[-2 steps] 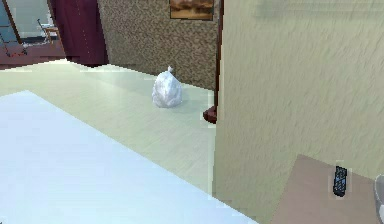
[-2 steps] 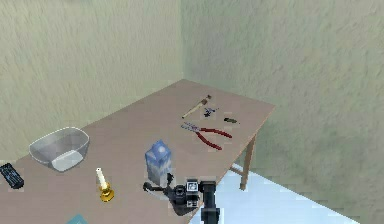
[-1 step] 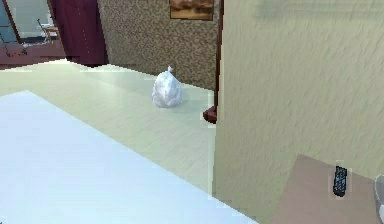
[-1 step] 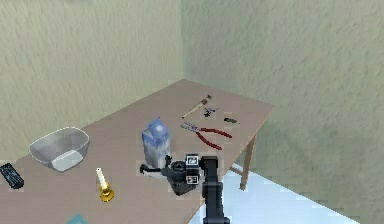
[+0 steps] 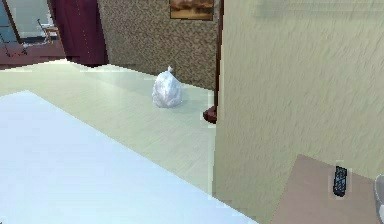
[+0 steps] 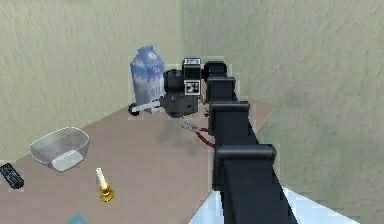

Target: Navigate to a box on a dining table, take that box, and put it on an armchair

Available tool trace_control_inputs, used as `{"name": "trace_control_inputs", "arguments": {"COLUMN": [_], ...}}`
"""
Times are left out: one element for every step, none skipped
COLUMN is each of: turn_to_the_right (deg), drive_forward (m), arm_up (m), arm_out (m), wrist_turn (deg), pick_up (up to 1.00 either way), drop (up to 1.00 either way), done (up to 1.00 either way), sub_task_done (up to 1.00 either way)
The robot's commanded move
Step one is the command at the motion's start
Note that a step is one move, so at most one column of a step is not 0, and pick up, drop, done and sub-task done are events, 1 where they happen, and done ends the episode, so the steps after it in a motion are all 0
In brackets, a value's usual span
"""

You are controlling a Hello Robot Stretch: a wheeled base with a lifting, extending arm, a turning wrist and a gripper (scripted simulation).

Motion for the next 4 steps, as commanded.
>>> {"name": "trace_control_inputs", "arguments": {"turn_to_the_right": [0.0, 0.0, 0.0, 0.0], "drive_forward": [0.00, 0.00, 0.00, 0.00], "arm_up": [0.00, 0.00, 0.00, 0.00], "arm_out": [0.00, 0.00, 0.00, -0.28], "wrist_turn": [-45.0, -45.0, -9.0, 0.0], "pick_up": [0.00, 0.00, 0.00, 0.00], "drop": [0.00, 0.00, 0.00, 0.00], "done": [0.00, 0.00, 0.00, 0.00], "sub_task_done": [0.00, 0.00, 0.00, 0.00]}}
